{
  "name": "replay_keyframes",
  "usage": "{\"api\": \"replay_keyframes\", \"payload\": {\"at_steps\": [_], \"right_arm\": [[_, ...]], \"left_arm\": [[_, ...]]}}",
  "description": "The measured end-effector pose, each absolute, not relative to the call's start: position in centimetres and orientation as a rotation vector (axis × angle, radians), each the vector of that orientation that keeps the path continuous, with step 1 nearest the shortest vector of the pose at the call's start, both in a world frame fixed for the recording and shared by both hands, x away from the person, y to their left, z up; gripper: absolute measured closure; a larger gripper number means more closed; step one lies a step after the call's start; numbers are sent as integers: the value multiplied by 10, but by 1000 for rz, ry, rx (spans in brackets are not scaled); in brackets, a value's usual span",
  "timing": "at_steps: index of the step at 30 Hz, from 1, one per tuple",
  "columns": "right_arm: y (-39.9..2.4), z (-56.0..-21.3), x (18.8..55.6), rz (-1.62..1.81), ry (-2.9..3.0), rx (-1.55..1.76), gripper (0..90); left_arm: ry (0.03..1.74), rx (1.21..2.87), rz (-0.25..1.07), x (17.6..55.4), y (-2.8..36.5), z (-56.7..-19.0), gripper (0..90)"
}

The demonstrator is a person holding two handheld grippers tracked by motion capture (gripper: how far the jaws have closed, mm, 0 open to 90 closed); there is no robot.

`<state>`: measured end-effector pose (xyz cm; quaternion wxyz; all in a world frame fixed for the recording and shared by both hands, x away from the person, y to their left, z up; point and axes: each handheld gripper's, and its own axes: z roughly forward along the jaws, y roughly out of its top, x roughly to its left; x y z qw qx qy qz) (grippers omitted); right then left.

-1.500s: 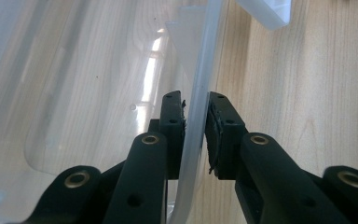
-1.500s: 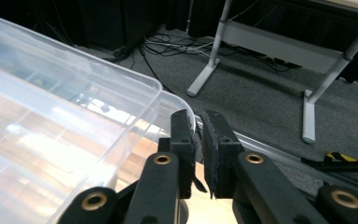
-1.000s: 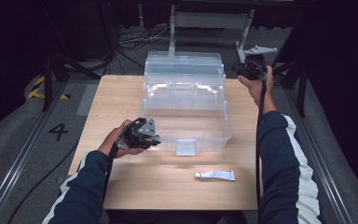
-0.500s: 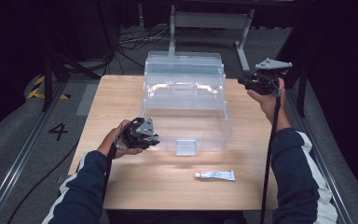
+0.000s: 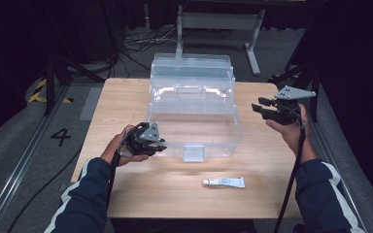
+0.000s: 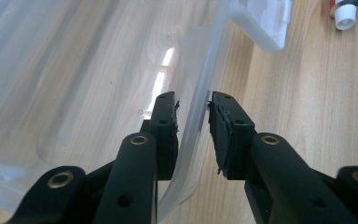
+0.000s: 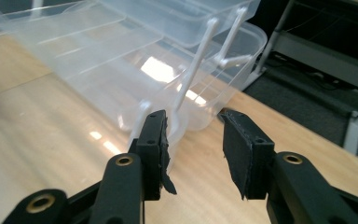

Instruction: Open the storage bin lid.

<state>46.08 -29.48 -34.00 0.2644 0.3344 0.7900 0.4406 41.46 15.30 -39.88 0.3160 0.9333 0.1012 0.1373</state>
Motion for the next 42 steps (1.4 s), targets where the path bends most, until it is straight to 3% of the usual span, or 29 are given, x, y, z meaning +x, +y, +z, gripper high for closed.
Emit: {"api": "replay_keyframes", "payload": {"at_steps": [11, 28, 42], "right_arm": [[-296, -370, 423, 1114, 2309, 855, 566], [-250, -405, 392, 942, 2607, 659, 520], [-206, -422, 378, 892, 2819, 456, 490]], "left_arm": [[325, 2377, 470, 403, 163, -382, 625], [463, 2384, 533, 371, 200, -389, 372], [538, 2422, 498, 360, 224, -422, 335]]}}
